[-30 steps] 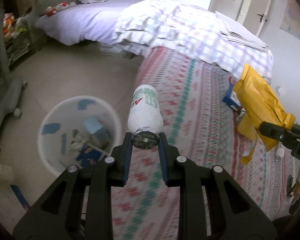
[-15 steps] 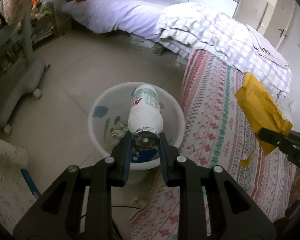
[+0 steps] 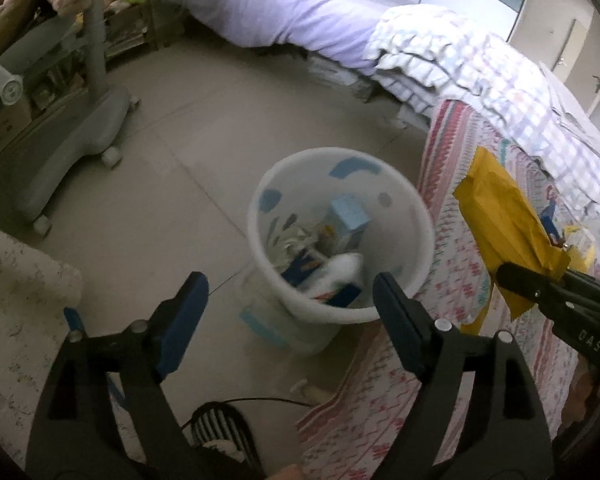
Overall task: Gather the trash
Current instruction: 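Carry the white bottle and yellow package to the wastebasket and release both, then grasp the yellow sponge with the left gripper while the right gripper grasps a white bottle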
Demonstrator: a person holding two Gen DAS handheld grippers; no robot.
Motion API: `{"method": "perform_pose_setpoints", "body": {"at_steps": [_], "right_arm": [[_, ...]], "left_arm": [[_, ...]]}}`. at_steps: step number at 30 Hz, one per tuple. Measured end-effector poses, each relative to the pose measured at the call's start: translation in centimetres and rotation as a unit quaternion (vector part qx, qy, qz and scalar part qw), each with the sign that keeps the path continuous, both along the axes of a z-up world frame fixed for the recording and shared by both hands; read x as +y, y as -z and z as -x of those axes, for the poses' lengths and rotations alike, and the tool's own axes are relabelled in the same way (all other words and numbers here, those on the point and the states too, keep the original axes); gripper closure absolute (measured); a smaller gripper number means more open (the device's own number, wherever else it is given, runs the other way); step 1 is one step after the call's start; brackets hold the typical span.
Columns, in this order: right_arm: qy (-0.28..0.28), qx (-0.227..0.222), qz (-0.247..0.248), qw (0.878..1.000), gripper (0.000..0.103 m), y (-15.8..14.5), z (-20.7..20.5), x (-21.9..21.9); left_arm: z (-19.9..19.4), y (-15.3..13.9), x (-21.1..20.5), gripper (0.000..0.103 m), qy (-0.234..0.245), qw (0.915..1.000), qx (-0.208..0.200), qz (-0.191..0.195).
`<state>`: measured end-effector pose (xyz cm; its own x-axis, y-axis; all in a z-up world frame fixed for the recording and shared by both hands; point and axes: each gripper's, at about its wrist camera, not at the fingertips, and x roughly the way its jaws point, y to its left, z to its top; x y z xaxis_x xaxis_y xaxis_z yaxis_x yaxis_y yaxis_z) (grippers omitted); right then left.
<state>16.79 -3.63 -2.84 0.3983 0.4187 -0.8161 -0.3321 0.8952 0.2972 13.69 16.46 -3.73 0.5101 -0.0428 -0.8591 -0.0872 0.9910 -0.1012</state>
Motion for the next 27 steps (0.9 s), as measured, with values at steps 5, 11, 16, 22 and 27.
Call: {"method": "perform_pose_setpoints", "body": {"at_steps": [5, 11, 16, 22, 27], "right_arm": [[-0.005, 0.003, 0.002, 1.000, 0.084, 1.1, -0.9, 1.6], [-0.011, -0.011, -0.017, 1.000, 0.077, 1.3, -1.5, 2.3], [0.007, -0.037, -0.033, 0.999, 0.034, 0.2, -1.3, 1.6], [0.010, -0.040, -0.031, 0.999, 0.034, -0.4, -1.0, 1.0], [0.020, -0.040, -0.019, 0.999, 0.034, -0.4, -0.2, -0.2]], "left_arm": [[0.2, 0.2, 1.1, 0.016, -0.008, 0.9999, 0.006, -0.004], [0.2, 0.5, 1.8, 0.016, -0.013, 0.9999, 0.010, -0.005], [0.2, 0.5, 2.0, 0.016, -0.013, 0.9999, 0.010, -0.004], [0.2, 0.5, 1.8, 0.016, -0.008, 0.9999, 0.010, -0.006], [0.2, 0.3, 1.0, 0.016, -0.001, 0.9999, 0.010, -0.010]]}}
